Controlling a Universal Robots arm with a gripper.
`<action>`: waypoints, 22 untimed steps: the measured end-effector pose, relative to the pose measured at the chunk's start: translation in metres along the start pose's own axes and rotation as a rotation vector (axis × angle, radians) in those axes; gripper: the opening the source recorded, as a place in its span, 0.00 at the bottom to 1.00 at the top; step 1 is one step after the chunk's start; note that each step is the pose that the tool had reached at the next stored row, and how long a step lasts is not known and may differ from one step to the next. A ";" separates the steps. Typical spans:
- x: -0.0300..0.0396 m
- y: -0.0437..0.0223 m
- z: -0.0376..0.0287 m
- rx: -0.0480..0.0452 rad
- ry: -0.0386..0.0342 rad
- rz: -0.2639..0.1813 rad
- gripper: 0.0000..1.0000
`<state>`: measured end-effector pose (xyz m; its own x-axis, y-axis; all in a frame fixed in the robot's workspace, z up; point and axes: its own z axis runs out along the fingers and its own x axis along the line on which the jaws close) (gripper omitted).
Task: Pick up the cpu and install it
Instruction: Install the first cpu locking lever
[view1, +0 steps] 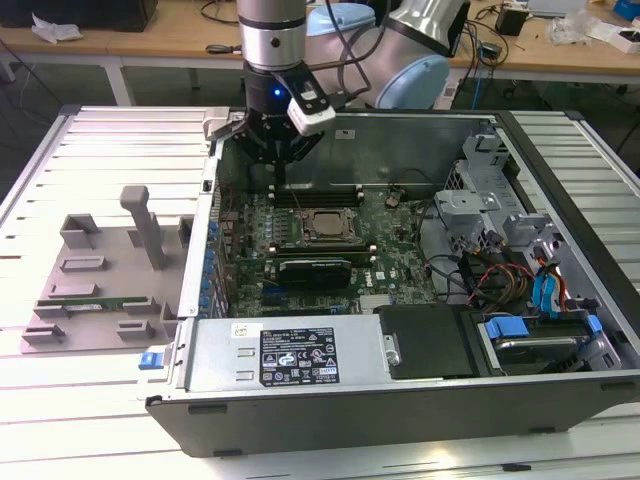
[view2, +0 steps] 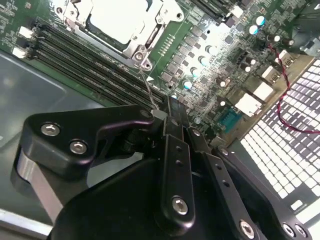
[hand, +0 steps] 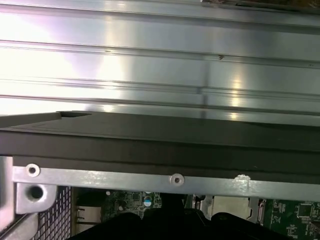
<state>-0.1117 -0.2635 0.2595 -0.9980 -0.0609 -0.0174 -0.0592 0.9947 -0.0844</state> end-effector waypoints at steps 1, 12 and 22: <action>-0.0012 -0.0001 0.0000 0.0000 0.0000 0.000 0.11; -0.0247 -0.0049 0.0009 -0.0286 0.0063 0.000 0.11; -0.0395 -0.0129 0.0022 -0.0568 0.0146 0.000 0.11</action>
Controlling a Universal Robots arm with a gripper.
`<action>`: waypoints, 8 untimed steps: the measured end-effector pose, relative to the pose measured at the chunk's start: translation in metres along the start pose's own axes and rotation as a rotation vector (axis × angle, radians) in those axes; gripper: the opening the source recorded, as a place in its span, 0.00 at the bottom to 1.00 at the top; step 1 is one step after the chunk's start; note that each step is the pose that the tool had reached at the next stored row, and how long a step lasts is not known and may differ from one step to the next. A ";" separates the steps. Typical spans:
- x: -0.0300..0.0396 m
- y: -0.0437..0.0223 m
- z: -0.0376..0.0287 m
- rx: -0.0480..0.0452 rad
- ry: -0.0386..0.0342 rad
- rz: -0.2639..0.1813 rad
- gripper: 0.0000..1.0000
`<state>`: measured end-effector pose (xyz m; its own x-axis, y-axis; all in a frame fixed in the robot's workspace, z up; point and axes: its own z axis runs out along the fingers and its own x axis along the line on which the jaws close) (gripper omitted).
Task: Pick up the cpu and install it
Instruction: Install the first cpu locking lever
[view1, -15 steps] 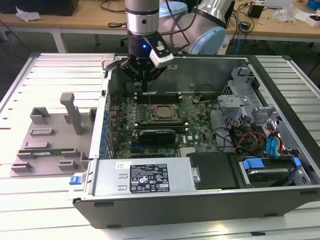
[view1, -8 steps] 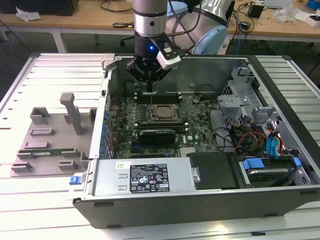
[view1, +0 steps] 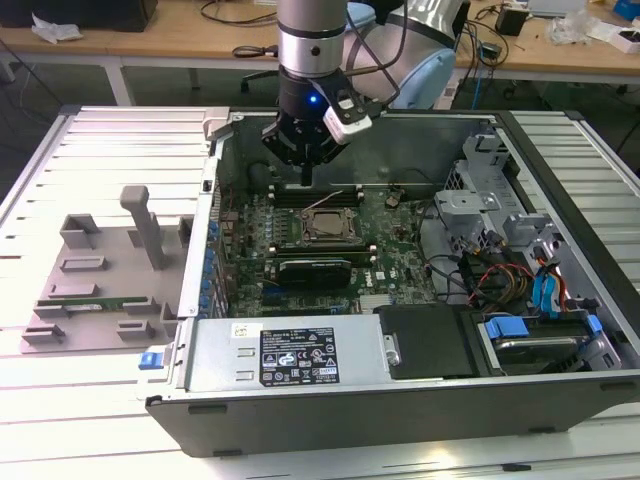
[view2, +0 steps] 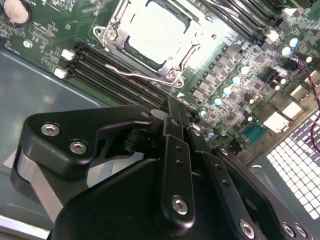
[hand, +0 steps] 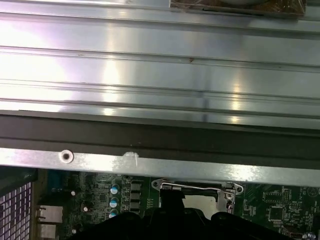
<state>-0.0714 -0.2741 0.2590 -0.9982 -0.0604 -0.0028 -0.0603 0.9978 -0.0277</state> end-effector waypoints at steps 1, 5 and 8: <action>0.0000 0.0000 0.0000 0.0001 0.0001 0.000 0.11; 0.0000 -0.0001 0.0000 -0.0001 0.0000 0.000 0.11; 0.0001 -0.0001 0.0002 0.0000 0.0002 0.000 0.11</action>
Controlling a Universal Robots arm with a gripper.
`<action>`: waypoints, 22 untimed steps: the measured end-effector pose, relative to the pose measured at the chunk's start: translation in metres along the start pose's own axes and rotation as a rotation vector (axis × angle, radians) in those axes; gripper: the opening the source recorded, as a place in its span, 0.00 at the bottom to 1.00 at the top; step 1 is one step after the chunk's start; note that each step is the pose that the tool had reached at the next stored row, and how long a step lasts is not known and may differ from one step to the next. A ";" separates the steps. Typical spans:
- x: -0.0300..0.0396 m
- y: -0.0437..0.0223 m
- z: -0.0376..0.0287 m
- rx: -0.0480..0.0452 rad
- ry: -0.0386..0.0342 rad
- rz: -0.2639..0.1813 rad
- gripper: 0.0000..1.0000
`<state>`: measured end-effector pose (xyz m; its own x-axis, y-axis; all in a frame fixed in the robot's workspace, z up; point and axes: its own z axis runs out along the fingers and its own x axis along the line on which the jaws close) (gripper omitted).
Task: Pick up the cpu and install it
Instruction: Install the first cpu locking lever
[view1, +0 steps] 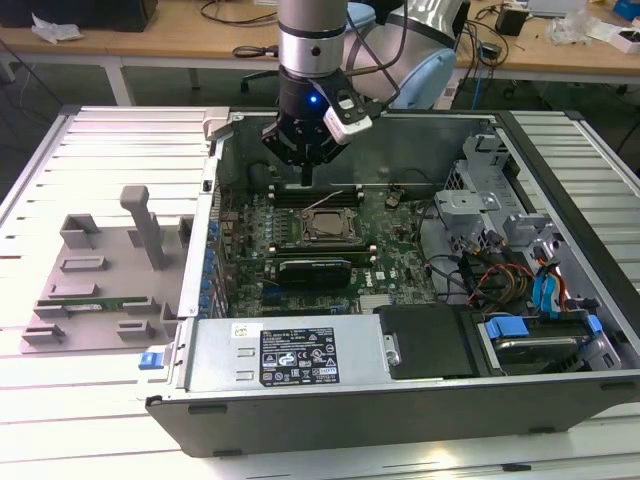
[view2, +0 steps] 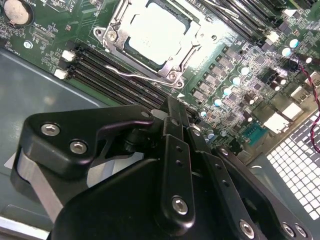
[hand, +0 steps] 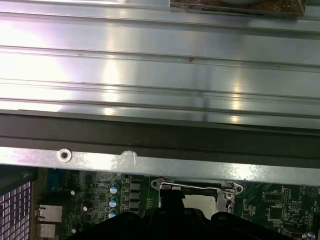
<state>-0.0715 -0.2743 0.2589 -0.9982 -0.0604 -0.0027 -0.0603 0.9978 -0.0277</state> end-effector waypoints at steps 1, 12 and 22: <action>0.0000 0.0000 0.0002 0.0000 -0.0001 0.000 0.11; -0.0027 0.0002 0.0115 -0.0001 0.0000 0.000 0.11; -0.0035 0.0004 0.0202 -0.0001 0.0000 0.000 0.11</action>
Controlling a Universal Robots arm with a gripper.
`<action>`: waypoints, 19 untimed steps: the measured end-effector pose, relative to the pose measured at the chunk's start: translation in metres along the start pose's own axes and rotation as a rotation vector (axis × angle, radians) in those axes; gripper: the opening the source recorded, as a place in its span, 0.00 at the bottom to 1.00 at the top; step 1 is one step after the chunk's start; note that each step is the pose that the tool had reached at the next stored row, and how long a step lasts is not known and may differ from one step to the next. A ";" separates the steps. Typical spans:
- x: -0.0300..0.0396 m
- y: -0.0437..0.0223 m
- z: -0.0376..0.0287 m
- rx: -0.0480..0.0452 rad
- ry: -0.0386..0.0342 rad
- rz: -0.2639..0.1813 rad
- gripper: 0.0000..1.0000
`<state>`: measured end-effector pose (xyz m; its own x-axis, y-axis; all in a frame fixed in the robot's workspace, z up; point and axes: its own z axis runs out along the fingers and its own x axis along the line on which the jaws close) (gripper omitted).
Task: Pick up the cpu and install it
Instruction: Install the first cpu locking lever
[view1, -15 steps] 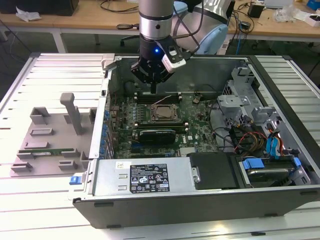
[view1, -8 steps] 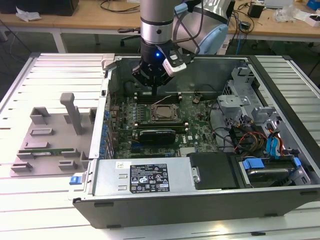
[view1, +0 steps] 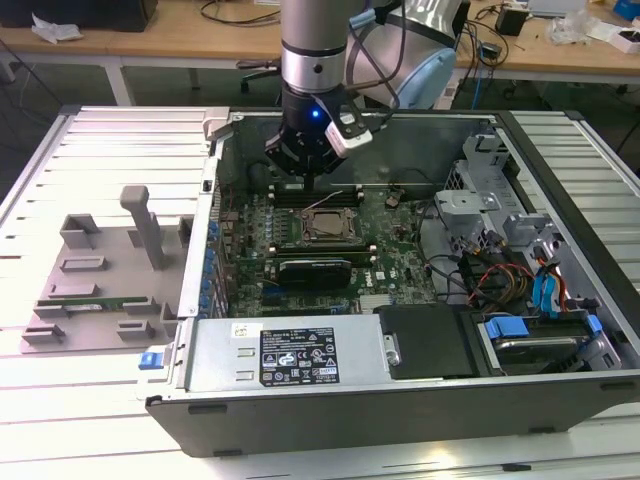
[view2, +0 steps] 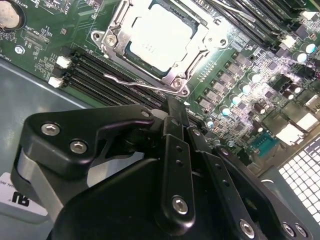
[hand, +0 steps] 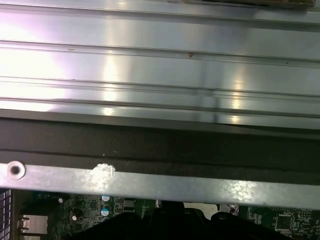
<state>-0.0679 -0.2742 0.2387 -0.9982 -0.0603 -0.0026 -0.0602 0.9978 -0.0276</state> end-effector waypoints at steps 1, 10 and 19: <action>0.0000 0.0000 0.0008 0.0000 0.0000 0.000 0.11; -0.0005 0.0002 0.0075 0.0000 0.0000 0.000 0.11; -0.0010 0.0003 0.0151 0.0001 0.0000 0.000 0.11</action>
<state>-0.0668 -0.2743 0.2236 -0.9982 -0.0603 -0.0026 -0.0603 0.9978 -0.0277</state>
